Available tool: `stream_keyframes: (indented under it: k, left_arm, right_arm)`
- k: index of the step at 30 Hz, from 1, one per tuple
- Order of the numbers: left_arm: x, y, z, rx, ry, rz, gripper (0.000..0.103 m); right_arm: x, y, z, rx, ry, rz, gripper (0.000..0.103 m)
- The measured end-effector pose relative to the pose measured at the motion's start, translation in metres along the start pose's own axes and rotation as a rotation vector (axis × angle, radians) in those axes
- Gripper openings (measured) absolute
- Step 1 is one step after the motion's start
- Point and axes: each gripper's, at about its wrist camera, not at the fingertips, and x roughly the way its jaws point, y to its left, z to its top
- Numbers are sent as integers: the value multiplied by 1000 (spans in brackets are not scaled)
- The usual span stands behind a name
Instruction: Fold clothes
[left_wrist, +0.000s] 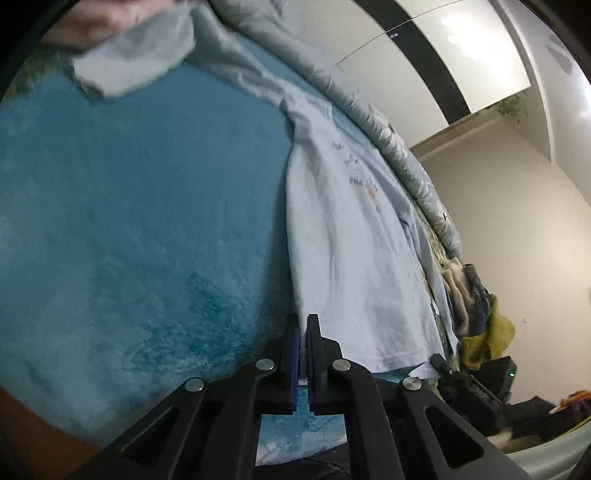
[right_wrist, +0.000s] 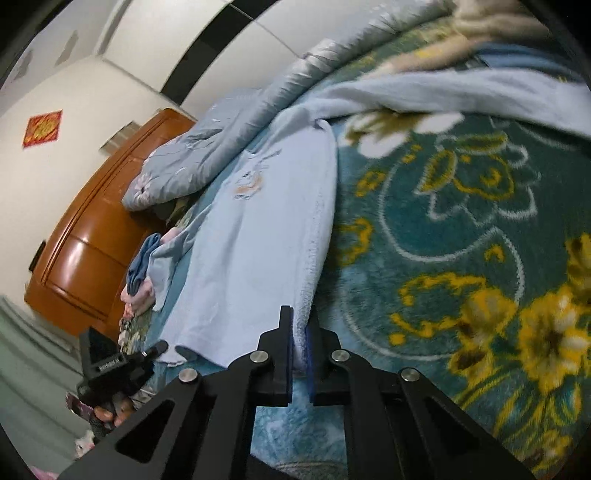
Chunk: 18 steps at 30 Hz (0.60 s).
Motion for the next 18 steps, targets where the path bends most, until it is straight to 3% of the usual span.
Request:
stream_keyframes:
  k: [4, 13, 18]
  left_arm:
    - [-28, 1, 1, 27, -57, 47, 3]
    - [-17, 26, -20, 15, -5, 109, 3]
    - [-19, 14, -22, 109, -7, 139, 4]
  right_arm:
    - [-5, 1, -5, -10, -7, -22, 5]
    - [-10, -2, -13, -7, 2, -68, 4]
    - [-12, -4, -12, -4, 0, -50, 5]
